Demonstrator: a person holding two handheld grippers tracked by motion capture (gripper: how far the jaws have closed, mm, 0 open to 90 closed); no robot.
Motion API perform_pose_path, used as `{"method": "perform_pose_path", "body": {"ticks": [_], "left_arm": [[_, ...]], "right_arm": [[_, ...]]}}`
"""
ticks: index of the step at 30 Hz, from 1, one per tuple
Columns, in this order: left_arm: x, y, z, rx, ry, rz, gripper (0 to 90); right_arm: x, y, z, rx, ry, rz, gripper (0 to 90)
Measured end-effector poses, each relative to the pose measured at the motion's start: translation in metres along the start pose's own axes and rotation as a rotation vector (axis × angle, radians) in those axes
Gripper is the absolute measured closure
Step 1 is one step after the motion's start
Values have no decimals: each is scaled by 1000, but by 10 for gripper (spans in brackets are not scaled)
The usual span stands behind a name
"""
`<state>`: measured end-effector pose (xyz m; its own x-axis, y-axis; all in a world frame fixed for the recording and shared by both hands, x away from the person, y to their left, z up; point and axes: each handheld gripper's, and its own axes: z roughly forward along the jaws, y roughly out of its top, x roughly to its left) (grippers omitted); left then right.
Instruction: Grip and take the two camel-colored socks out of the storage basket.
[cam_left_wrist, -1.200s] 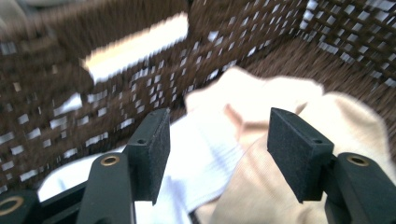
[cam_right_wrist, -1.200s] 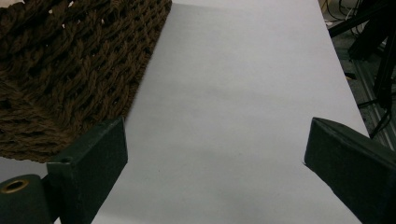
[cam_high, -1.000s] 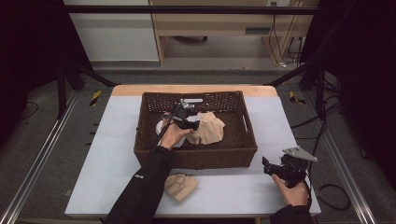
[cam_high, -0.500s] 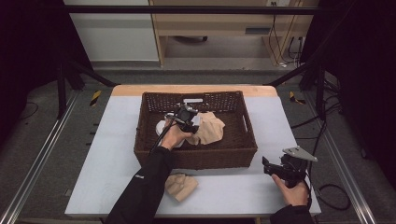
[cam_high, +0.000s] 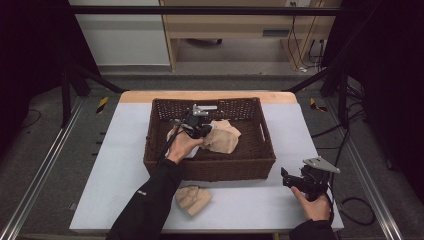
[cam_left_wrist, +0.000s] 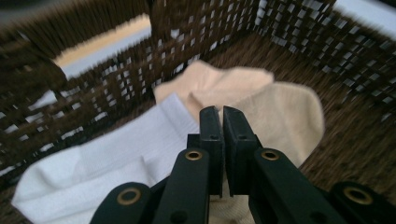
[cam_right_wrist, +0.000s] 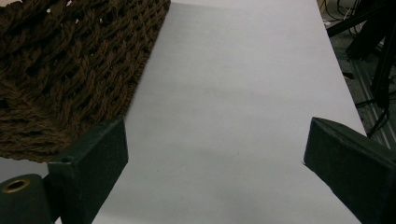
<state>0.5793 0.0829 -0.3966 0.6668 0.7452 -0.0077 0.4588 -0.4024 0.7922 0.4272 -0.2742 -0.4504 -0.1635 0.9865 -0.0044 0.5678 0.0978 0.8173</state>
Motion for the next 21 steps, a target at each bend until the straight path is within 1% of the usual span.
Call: {"method": "perform_pose_path", "body": {"ticks": [1, 2, 3, 8, 9, 10, 12, 13, 14, 15, 16, 17, 18, 19, 20, 21], "left_arm": [[0, 0, 0, 0, 0, 0, 867], [-1, 3, -8, -44, -5, 0, 868], [-2, 4, -14, -75, -12, -2, 868], [-7, 10, -36, -177, -31, 2, 869], [-7, 10, -36, -177, -31, 2, 869], [-8, 12, -45, -213, -38, 3, 869], [-10, 14, -55, -254, -45, -4, 870], [-11, 15, -59, -267, -50, -1, 870], [-11, 15, -59, -267, -50, -1, 870], [-12, 16, -64, -283, -49, 3, 870], [-13, 17, -73, -306, -64, 0, 870], [-13, 17, -73, -306, -64, 0, 870], [-13, 17, -78, -319, -65, 2, 870], [-15, 18, -87, -338, -68, 8, 869], [-16, 18, -92, -346, -69, 9, 870], [-16, 18, -92, -346, -69, 9, 870]], "right_arm": [[0, 0, 0, 0, 0, 0, 65], [0, 0, 0, -1, -1, 1, 65], [0, 0, 0, -1, -1, 1, 65], [-1, 0, -1, -2, -5, 7, 65], [-1, 0, -1, -2, -5, 7, 65], [-2, 0, -1, -6, -7, 7, 65], [-2, 0, -1, -6, -7, 7, 65], [-2, 0, -1, -6, -7, 7, 65], [-2, 0, -1, -6, -7, 7, 65], [-2, 0, -1, -6, -7, 7, 65], [-2, 0, -1, -6, -6, 8, 65], [-2, 0, -1, -6, -6, 8, 65], [-2, 0, -1, -5, -7, 7, 65], [-2, 0, -2, -10, -10, 8, 65], [-3, 0, -2, -11, -11, 8, 65], [-3, 0, -2, -11, -11, 8, 65]]}}
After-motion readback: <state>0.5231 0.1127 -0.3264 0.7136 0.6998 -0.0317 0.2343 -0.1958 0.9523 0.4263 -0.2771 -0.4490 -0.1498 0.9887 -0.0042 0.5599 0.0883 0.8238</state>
